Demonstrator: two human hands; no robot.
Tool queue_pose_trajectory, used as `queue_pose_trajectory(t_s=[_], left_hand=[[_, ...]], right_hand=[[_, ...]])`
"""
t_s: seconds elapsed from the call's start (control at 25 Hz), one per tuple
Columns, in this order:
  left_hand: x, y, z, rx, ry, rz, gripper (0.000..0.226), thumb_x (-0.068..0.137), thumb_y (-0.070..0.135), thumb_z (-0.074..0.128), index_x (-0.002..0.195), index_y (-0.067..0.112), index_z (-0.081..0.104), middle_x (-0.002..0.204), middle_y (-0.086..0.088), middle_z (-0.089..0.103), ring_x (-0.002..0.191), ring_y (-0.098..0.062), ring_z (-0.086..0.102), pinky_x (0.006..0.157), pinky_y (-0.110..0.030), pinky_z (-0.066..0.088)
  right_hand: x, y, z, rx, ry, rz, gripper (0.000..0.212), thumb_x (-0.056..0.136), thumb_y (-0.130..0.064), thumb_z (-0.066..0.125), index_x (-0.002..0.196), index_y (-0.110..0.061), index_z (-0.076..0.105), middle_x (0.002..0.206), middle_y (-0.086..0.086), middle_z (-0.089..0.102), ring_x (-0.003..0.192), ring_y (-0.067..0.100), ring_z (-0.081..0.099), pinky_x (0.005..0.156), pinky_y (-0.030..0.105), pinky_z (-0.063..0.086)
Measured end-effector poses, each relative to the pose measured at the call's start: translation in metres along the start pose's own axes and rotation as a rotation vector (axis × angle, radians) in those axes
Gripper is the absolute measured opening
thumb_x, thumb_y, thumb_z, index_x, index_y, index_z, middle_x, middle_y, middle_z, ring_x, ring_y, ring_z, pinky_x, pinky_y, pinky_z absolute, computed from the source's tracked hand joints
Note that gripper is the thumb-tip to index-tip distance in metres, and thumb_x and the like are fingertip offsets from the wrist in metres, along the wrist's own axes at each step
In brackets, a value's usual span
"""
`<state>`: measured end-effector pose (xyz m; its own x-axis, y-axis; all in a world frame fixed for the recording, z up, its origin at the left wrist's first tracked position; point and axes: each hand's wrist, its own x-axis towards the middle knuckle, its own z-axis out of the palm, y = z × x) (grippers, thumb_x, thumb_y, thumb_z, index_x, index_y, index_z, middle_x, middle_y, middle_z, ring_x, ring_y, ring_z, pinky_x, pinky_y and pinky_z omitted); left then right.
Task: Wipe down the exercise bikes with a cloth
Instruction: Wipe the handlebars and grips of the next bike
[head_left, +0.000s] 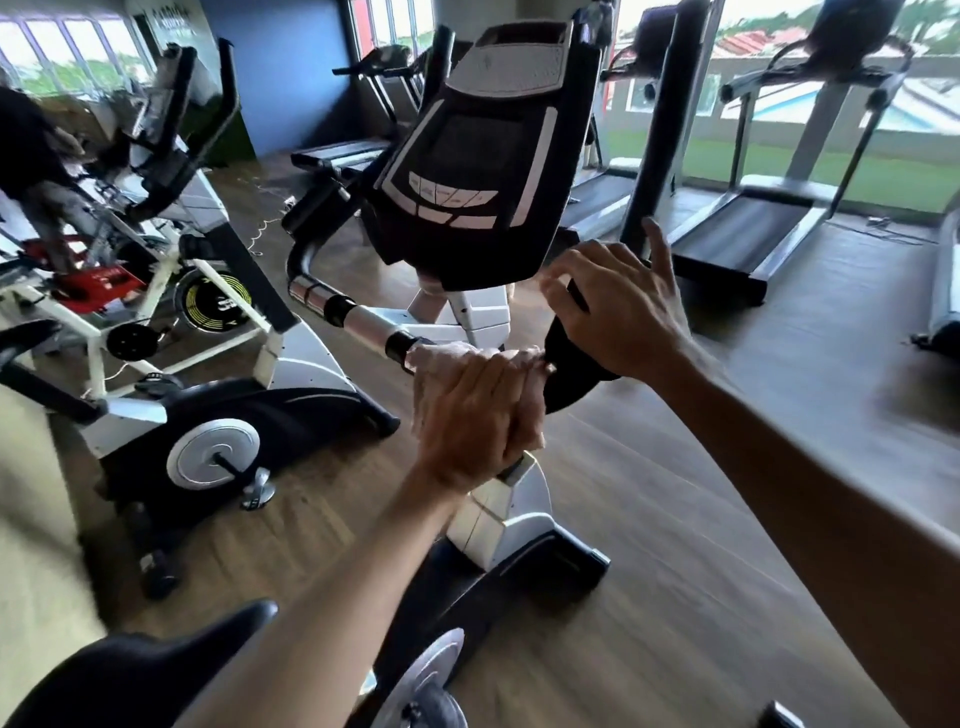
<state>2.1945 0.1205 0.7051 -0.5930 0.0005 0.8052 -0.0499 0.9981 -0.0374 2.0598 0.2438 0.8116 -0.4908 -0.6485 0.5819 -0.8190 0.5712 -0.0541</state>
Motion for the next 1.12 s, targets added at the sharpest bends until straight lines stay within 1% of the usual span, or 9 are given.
queue_pose_trajectory(t_s=[0.12,0.24,0.28,0.4,0.48,0.52,0.72,0.96,1.12], left_hand=[[0.006,0.033,0.006,-0.060,0.026,-0.282,0.036,0.104,0.025,0.044,0.124,0.002,0.064,0.115,-0.013,0.068,0.109,-0.033,0.062,0.106,-0.045,0.041],[0.020,0.095,0.004,-0.062,-0.136,-0.621,0.049,0.106,0.035,0.037,0.136,0.000,0.053,0.128,-0.018,0.061,0.122,-0.036,0.053,0.113,-0.049,0.035],[0.019,0.092,0.000,-0.058,-0.168,-0.600,0.055,0.105,0.040,0.035,0.138,0.000,0.051,0.130,-0.018,0.060,0.123,-0.035,0.053,0.112,-0.049,0.036],[0.002,0.022,-0.002,-0.024,-0.088,-0.068,0.061,0.101,0.050,0.040,0.135,0.002,0.057,0.122,-0.015,0.065,0.111,-0.032,0.060,0.096,-0.045,0.042],[-0.001,-0.017,0.001,0.004,-0.031,0.126,0.057,0.098,0.048,0.048,0.131,0.004,0.063,0.115,-0.012,0.068,0.103,-0.031,0.064,0.089,-0.043,0.043],[-0.001,-0.018,0.006,0.005,0.001,0.117,0.053,0.097,0.045,0.050,0.128,0.004,0.065,0.112,-0.011,0.069,0.100,-0.030,0.064,0.088,-0.043,0.044],[0.012,0.055,0.015,-0.124,0.066,-0.373,0.044,0.100,0.038,0.048,0.116,0.000,0.065,0.100,-0.015,0.067,0.094,-0.033,0.061,0.087,-0.045,0.045],[0.001,-0.005,0.024,-0.085,0.160,0.065,0.057,0.100,0.047,0.039,0.116,0.001,0.070,0.098,-0.013,0.071,0.088,-0.032,0.065,0.079,-0.044,0.049],[0.011,0.040,0.025,-0.167,0.173,-0.326,0.047,0.101,0.040,0.041,0.112,0.004,0.070,0.096,-0.011,0.069,0.088,-0.032,0.063,0.082,-0.044,0.046]], right_hand=[[-0.003,-0.008,-0.001,-0.043,-0.018,0.054,0.048,0.100,-0.056,0.030,0.115,-0.029,0.067,0.133,-0.011,0.064,0.132,0.016,0.053,0.124,0.056,0.001],[-0.003,-0.012,-0.002,-0.100,-0.040,0.089,0.045,0.101,-0.054,0.032,0.113,-0.027,0.067,0.131,-0.009,0.064,0.130,0.018,0.054,0.124,0.055,0.002],[-0.004,-0.012,-0.003,-0.111,-0.043,0.091,0.046,0.100,-0.053,0.031,0.112,-0.027,0.067,0.130,-0.009,0.064,0.129,0.018,0.054,0.124,0.055,0.002],[-0.006,-0.011,-0.003,-0.127,-0.048,0.093,0.048,0.099,-0.053,0.029,0.113,-0.027,0.067,0.132,-0.009,0.063,0.131,0.018,0.053,0.124,0.055,0.001],[-0.005,-0.011,-0.003,-0.112,-0.058,0.102,0.049,0.099,-0.054,0.027,0.114,-0.029,0.066,0.134,-0.011,0.062,0.133,0.017,0.050,0.124,0.054,-0.001],[-0.004,-0.011,-0.003,-0.110,-0.062,0.113,0.048,0.099,-0.054,0.027,0.114,-0.030,0.066,0.134,-0.011,0.061,0.134,0.016,0.049,0.124,0.054,-0.002],[-0.001,-0.013,-0.001,-0.158,-0.078,0.136,0.036,0.103,-0.052,0.037,0.114,-0.032,0.066,0.132,-0.012,0.060,0.132,0.018,0.050,0.122,0.056,-0.004],[-0.004,-0.010,-0.001,-0.141,-0.064,0.128,0.039,0.102,-0.050,0.033,0.114,-0.033,0.066,0.135,-0.014,0.059,0.133,0.016,0.049,0.122,0.055,-0.005],[-0.001,-0.010,0.001,-0.158,-0.060,0.153,0.033,0.103,-0.049,0.038,0.111,-0.033,0.066,0.131,-0.013,0.061,0.130,0.018,0.051,0.122,0.054,-0.004]])
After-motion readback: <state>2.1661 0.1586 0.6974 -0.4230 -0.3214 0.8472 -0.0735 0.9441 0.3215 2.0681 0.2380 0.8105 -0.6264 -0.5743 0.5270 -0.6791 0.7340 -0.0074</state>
